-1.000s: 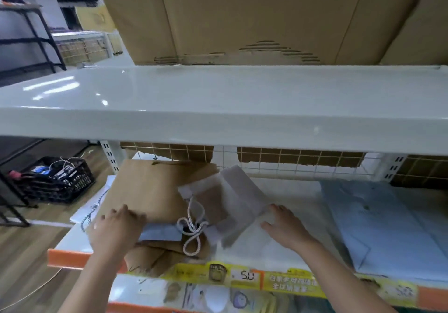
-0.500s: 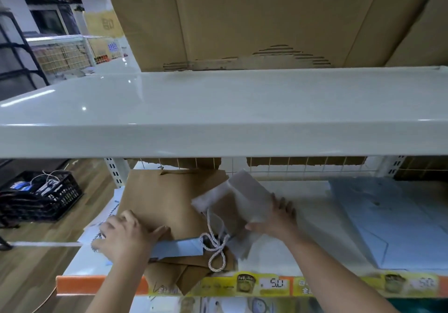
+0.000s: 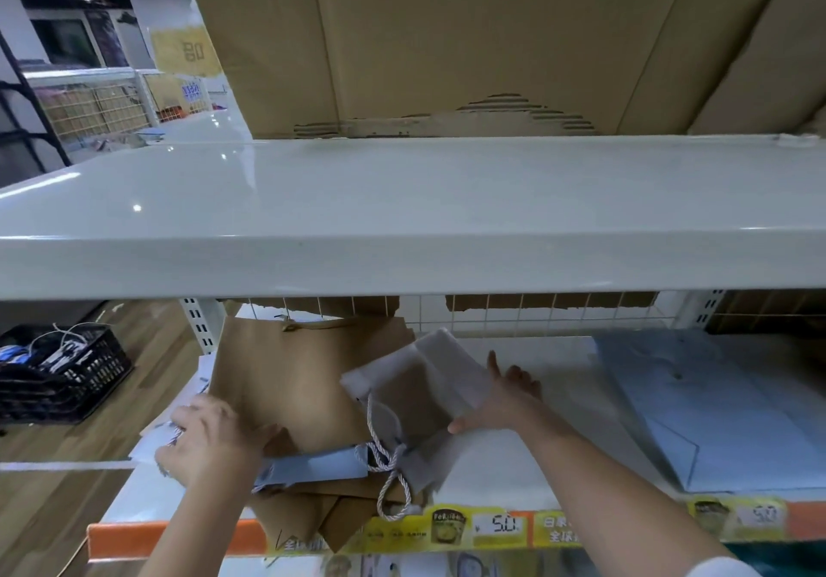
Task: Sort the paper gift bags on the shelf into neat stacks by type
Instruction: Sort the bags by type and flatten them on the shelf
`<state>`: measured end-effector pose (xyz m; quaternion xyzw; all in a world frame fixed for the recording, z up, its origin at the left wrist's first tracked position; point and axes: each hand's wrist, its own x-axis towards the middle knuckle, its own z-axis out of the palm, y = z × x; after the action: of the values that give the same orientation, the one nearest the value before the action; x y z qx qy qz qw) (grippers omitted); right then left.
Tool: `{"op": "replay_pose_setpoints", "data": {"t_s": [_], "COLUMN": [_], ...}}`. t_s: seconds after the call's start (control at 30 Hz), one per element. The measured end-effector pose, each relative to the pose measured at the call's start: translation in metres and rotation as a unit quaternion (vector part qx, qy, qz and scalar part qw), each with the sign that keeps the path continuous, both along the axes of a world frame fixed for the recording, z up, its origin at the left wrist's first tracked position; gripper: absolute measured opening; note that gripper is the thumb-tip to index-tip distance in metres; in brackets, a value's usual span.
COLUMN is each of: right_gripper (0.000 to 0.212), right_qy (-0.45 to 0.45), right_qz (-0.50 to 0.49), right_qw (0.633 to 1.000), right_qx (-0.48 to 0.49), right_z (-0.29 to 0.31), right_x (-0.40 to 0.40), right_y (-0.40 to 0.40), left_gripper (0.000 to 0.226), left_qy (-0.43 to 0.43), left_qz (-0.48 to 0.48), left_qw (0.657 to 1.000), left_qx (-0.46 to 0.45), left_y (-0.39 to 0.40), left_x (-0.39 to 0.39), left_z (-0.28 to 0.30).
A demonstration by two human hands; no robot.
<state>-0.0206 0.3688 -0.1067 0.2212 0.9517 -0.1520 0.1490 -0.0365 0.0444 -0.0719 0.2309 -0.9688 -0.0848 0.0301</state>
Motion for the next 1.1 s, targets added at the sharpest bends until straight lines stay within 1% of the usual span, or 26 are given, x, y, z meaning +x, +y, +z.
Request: {"op": "replay_pose_setpoints", "data": {"t_s": [0.1,0.13,0.2,0.27,0.33,0.4,0.47,0.57,0.6,0.67,0.73,0.77,0.83,0.9,0.97,1.0,1.03,1.1], "right_gripper": [0.146,0.140,0.128,0.130,0.125,0.127,0.124,0.128,0.124,0.111,0.088,0.076,0.061,0.052,0.053,0.054,0.055,0.052], "right_qy": [0.002,0.008,0.019,0.035,0.037,0.031,0.032,0.016,0.024,0.044,0.073,0.091,0.127,0.162,0.196,0.217,0.241,0.305], "right_qz": [-0.046,-0.049,-0.057,-0.072,-0.074,-0.088,-0.098,-0.123,-0.126,-0.121,-0.122,-0.126,-0.138,-0.160,-0.185,-0.201,-0.227,-0.285], "right_qw": [0.999,0.998,0.995,0.994,0.993,0.993,0.992,0.986,0.984,0.982,0.978,0.975,0.966,0.955,0.947,0.940,0.925,0.873], "right_qx": [-0.021,-0.039,-0.080,-0.073,-0.081,-0.078,-0.067,-0.111,-0.127,-0.138,-0.151,-0.160,-0.180,-0.192,-0.174,-0.169,-0.188,-0.252], "right_z": [-0.002,-0.003,-0.007,-0.009,-0.009,-0.009,-0.010,-0.008,-0.009,-0.009,-0.012,-0.011,-0.006,-0.005,-0.004,-0.006,-0.003,-0.001], "right_x": [0.005,0.008,0.013,0.017,0.017,0.018,0.020,0.028,0.029,0.030,0.034,0.038,0.048,0.059,0.071,0.077,0.084,0.098], "right_y": [0.002,0.004,0.004,0.004,0.003,0.004,0.005,0.006,0.008,0.008,0.009,0.009,0.009,0.015,0.025,0.032,0.037,0.050], "left_gripper": [0.056,0.049,0.038,0.026,0.016,0.011,0.010,0.011,0.012,0.016,0.022,0.023,0.020,0.024,0.033,0.036,0.037,0.036], "left_qy": [0.052,0.075,0.118,0.153,0.186,0.207,0.225,0.239,0.241,0.242,0.240,0.242,0.247,0.253,0.268,0.280,0.292,0.306], "left_qz": [0.001,0.002,-0.004,-0.017,-0.035,-0.058,-0.071,-0.084,-0.085,-0.081,-0.075,-0.070,-0.056,-0.042,-0.017,-0.006,-0.002,-0.011], "left_qw": [0.995,0.991,0.978,0.963,0.946,0.930,0.913,0.899,0.894,0.881,0.865,0.858,0.833,0.801,0.771,0.760,0.754,0.743], "left_qx": [0.081,0.112,0.174,0.223,0.262,0.298,0.332,0.358,0.367,0.399,0.434,0.449,0.493,0.541,0.577,0.586,0.588,0.595], "left_y": [-0.003,-0.004,-0.006,-0.008,-0.010,-0.012,-0.014,-0.015,-0.014,-0.014,-0.015,-0.016,-0.018,-0.016,-0.014,-0.012,-0.011,-0.009], "left_x": [0.004,0.005,0.006,0.007,0.008,0.010,0.011,0.016,0.018,0.021,0.020,0.019,0.016,0.016,0.018,0.020,0.021,0.027], "left_z": [0.008,0.009,0.008,0.005,0.004,0.007,0.010,0.012,0.011,0.011,0.010,0.009,0.007,0.007,0.007,0.008,0.007,0.005]}}
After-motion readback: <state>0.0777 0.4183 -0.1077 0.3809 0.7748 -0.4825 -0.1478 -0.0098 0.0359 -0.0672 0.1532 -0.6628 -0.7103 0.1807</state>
